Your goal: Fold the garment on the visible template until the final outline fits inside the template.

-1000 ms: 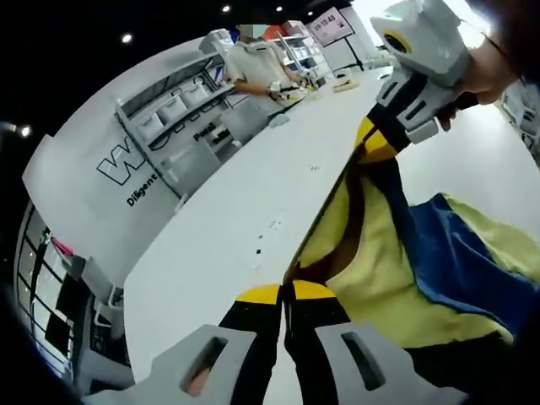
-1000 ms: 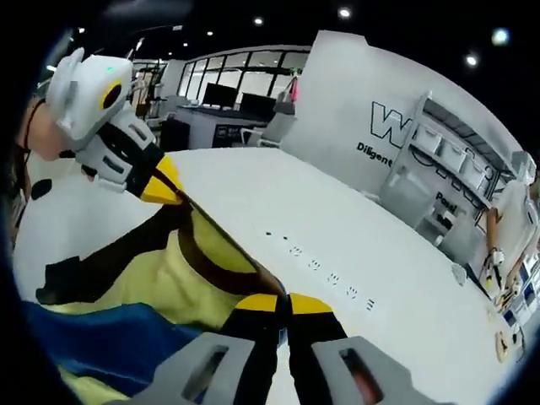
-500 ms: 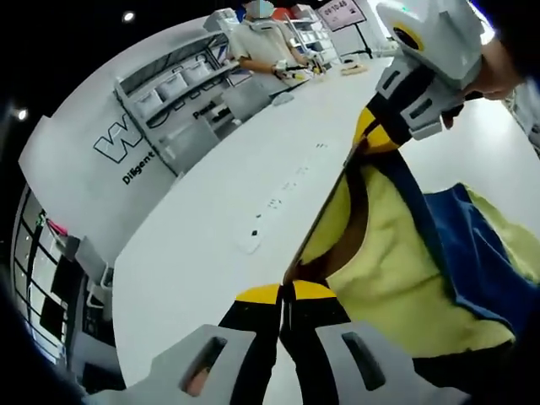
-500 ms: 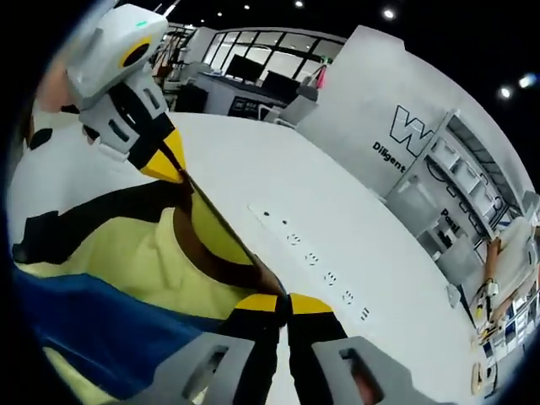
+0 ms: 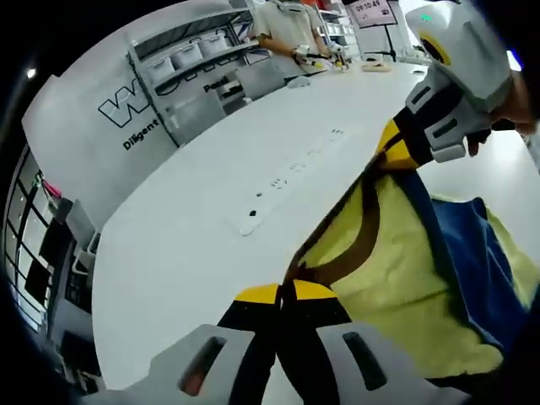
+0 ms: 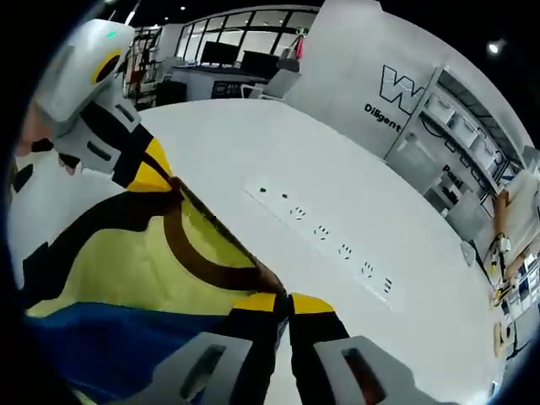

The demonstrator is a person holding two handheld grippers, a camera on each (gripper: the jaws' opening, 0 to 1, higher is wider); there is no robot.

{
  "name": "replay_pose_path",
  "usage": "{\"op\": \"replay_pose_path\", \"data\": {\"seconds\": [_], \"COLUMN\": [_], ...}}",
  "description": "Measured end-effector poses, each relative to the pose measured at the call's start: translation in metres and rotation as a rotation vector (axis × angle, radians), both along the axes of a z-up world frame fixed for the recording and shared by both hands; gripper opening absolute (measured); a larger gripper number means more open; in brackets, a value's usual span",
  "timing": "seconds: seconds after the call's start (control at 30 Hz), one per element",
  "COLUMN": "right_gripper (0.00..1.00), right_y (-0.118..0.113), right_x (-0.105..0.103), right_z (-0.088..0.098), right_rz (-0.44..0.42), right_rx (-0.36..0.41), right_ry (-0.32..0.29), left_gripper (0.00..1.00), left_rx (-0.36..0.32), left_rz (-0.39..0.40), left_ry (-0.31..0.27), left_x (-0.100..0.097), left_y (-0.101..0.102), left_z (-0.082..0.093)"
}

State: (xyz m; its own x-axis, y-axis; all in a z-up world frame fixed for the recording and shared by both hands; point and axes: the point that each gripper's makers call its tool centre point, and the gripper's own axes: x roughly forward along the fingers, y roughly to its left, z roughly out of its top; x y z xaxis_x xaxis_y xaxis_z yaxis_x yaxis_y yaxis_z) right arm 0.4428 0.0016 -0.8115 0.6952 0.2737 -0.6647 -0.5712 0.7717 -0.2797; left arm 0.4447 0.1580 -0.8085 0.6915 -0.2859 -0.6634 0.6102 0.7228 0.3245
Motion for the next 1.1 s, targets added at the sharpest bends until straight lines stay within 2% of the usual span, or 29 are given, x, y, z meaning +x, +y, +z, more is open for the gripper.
{"op": "replay_pose_path", "data": {"seconds": [0.03,0.13,0.2,0.27,0.3,0.37,0.47,0.53,0.6,0.7,0.83,1.1], "right_gripper": [0.02,0.10,0.09,0.10,0.11,0.10,0.13,0.15,0.13,0.14,0.14,0.13], "right_y": [0.000,-0.007,-0.009,-0.014,-0.015,-0.015,-0.014,-0.014,-0.013,-0.009,-0.001,0.011], "right_x": [0.001,0.005,0.005,0.002,0.002,0.000,-0.003,-0.006,-0.006,-0.006,-0.013,-0.028], "right_z": [0.001,0.005,0.007,0.008,0.007,0.010,0.015,0.021,0.024,0.039,0.051,0.061], "right_rz": [-0.015,-0.046,-0.049,-0.052,-0.053,-0.061,-0.078,-0.070,-0.062,-0.058,-0.037,0.004], "right_rx": [0.038,0.050,0.053,0.045,0.048,0.086,0.129,0.122,0.127,0.169,0.195,0.199], "right_ry": [-0.003,-0.019,-0.023,-0.021,-0.020,-0.021,-0.027,-0.052,-0.060,-0.092,-0.107,-0.126], "left_gripper": [0.09,0.06,0.06,0.13,0.12,0.09,0.10,0.09,0.09,0.09,0.09,0.09], "left_rx": [0.006,0.003,-0.002,-0.005,-0.010,-0.031,-0.057,-0.063,-0.081,-0.097,-0.115,-0.159], "left_rz": [0.002,0.015,0.025,0.034,0.034,0.038,0.044,0.043,0.056,0.058,0.048,0.031], "left_ry": [0.003,0.012,0.015,0.007,0.008,0.011,0.015,0.013,0.012,0.010,0.005,-0.012], "left_x": [0.000,0.000,0.000,0.000,-0.001,-0.003,-0.006,-0.008,-0.010,-0.014,-0.027,-0.047], "left_y": [0.001,0.005,0.009,0.013,0.014,0.017,0.020,0.023,0.026,0.030,0.027,0.019], "left_z": [-0.001,-0.004,-0.004,-0.003,-0.002,0.001,0.006,0.008,0.013,0.019,0.027,0.044]}}
